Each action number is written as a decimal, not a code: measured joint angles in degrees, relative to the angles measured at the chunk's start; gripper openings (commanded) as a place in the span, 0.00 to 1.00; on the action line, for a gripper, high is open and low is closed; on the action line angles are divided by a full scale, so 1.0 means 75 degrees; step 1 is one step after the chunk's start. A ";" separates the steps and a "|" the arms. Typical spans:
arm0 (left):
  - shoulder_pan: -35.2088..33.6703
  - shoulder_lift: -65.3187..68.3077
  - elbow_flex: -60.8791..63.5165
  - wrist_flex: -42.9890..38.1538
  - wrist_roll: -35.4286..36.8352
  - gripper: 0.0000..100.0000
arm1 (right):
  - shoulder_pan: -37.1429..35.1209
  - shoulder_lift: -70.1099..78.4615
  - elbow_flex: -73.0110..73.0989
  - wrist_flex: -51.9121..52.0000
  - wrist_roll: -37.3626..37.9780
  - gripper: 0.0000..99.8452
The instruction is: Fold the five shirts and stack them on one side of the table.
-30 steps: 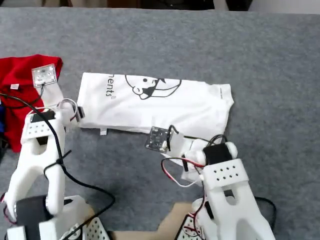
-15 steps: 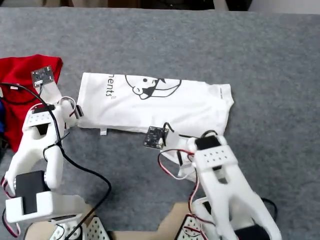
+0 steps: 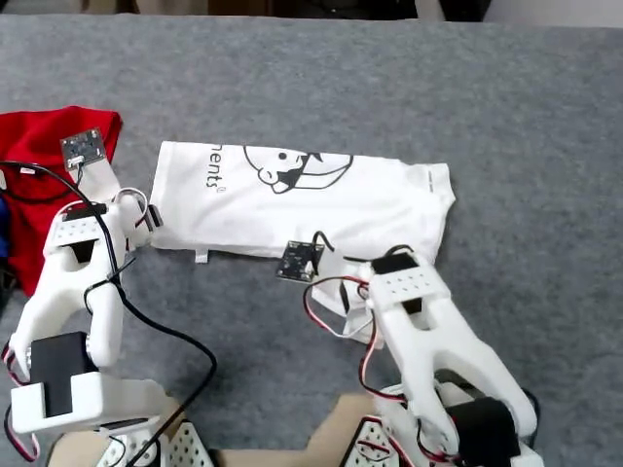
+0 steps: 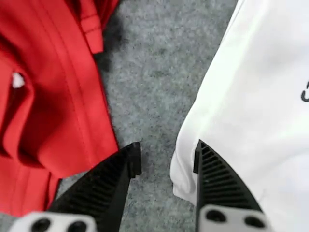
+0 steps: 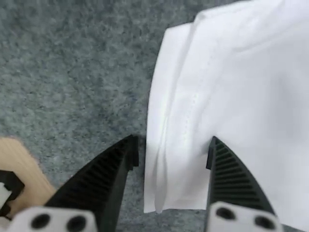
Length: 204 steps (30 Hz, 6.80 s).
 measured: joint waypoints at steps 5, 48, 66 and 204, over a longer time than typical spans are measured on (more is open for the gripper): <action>0.0000 0.0000 0.0000 0.0000 0.0000 0.19 | 0.0035 0.0293 -0.0340 -0.0059 0.0070 0.04; 0.0000 0.0000 0.0000 0.0000 -0.0176 0.19 | 0.1676 0.5122 -0.8545 0.1664 0.2004 0.44; 0.0000 0.0000 0.0000 0.0000 -0.0176 0.19 | 0.1571 0.4982 -0.9401 0.2215 0.2450 0.44; 0.0000 0.0000 0.0000 0.0000 -0.0223 0.19 | 0.2297 0.2438 -0.4724 -0.0469 -0.0727 0.02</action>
